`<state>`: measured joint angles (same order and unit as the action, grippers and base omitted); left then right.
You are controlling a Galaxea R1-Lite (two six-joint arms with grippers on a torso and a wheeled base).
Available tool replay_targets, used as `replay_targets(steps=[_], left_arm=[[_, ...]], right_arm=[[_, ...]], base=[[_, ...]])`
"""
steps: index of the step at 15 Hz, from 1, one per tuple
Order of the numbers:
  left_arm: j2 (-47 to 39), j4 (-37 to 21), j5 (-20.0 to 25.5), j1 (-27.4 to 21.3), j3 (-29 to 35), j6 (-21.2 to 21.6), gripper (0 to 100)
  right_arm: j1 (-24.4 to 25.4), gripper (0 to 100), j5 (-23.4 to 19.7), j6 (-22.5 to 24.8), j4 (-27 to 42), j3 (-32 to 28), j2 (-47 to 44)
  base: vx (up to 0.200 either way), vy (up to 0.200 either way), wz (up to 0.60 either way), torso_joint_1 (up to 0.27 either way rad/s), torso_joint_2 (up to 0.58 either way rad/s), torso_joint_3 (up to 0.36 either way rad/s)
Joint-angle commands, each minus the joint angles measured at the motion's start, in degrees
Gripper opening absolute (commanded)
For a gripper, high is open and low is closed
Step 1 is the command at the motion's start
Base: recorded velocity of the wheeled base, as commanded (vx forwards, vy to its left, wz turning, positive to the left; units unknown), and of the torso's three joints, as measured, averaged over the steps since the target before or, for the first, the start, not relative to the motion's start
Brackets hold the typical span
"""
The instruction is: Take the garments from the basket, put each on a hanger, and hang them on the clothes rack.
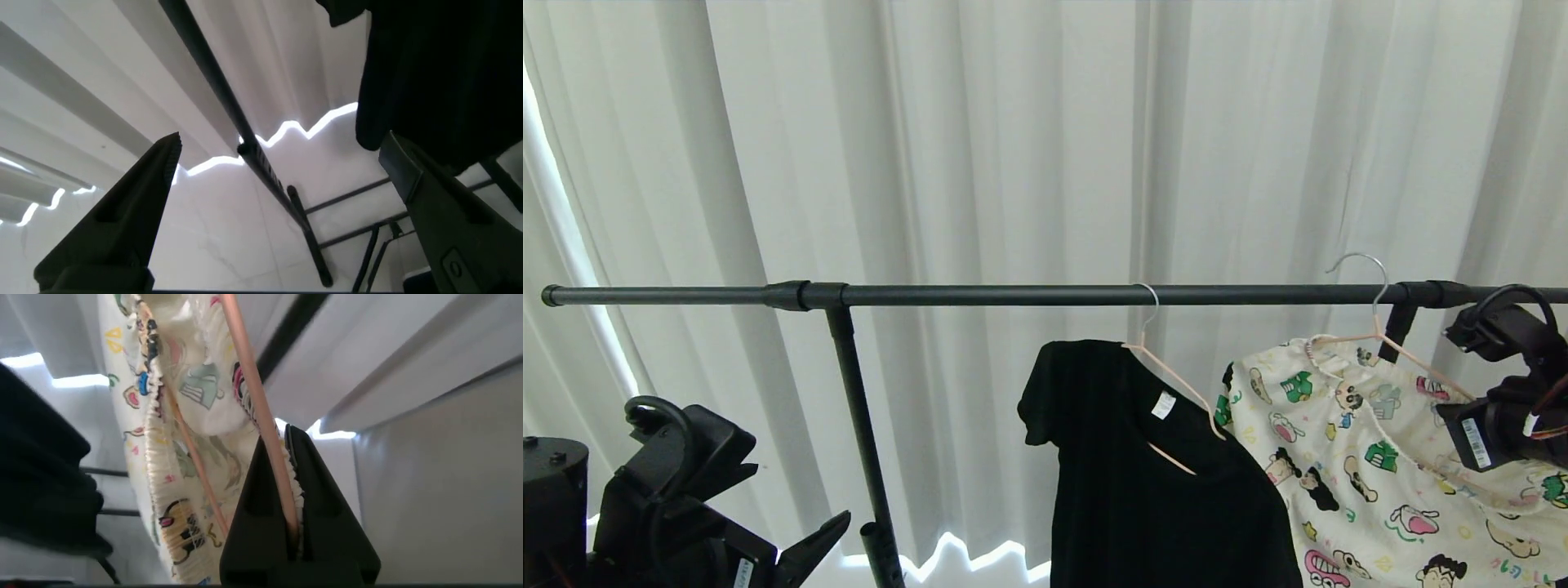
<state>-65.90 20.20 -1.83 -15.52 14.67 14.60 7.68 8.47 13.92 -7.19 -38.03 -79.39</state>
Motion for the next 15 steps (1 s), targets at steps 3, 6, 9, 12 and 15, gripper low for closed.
replay_targets(steps=[3, 6, 9, 12, 15], left_arm=[[0.69, 0.02, -0.02, -0.04, 0.01, -0.01, 100], [0.6, 0.02, -0.02, -0.04, 0.72, -0.01, 100], [0.51, 0.02, -0.02, -0.04, 0.8, -0.01, 100], [0.51, 0.02, -0.02, -0.04, 0.8, -0.01, 100], [0.51, 0.02, -0.02, -0.3, 0.8, -0.01, 100]], right_arm=[[0.76, 0, 0.32, 0.05, -0.01, -1.16, -3.76], [1.28, 0, 0.4, 0.05, -0.01, -1.34, -5.78], [1.99, 0, 0.76, 0.05, 0.07, -2.83, -7.71], [4.01, 0, 3.22, -0.03, 0.07, -2.83, -8.42], [4.8, 0, 3.22, -0.21, 0.07, -2.75, -8.51]], base=[[0.0, 0.0, 0.0, 0.0, 0.0, 0.0], [0.0, 0.0, 0.0, 0.0, 0.0, 0.0], [0.0, 0.0, 0.0, 0.0, 0.0, 0.0], [0.0, 0.0, 0.0, 0.0, 0.0, 0.0], [0.0, 0.0, 0.0, 0.0, 0.0, 0.0]])
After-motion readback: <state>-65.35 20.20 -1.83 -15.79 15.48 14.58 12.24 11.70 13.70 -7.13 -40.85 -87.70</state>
